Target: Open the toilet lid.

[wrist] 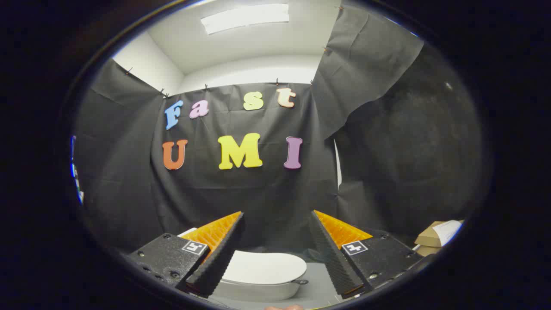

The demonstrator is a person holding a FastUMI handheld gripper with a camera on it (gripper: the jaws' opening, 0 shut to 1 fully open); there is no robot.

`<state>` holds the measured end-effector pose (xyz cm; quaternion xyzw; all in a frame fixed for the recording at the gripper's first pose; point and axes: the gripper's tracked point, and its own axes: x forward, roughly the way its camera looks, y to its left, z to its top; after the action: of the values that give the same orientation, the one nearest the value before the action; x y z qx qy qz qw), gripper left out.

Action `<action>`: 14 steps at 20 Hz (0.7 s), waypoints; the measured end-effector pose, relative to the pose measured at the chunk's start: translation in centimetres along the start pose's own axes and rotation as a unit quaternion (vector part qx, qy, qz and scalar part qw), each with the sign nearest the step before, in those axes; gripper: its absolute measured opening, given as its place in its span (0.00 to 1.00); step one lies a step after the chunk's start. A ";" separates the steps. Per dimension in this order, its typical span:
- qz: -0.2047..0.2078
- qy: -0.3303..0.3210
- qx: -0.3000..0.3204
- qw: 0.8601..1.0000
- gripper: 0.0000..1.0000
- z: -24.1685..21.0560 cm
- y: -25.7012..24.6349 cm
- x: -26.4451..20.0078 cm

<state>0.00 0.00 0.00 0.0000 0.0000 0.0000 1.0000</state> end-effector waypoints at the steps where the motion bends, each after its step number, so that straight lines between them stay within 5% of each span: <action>1: 0.000 0.002 0.000 1.000 0.98 -0.1 0.1 0.0; 14: -0.025 0.084 -0.031 0.996 0.99 -3.3 -1.2 0.7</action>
<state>0.69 -1.22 -3.32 -0.0311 0.0844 -0.0249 0.9956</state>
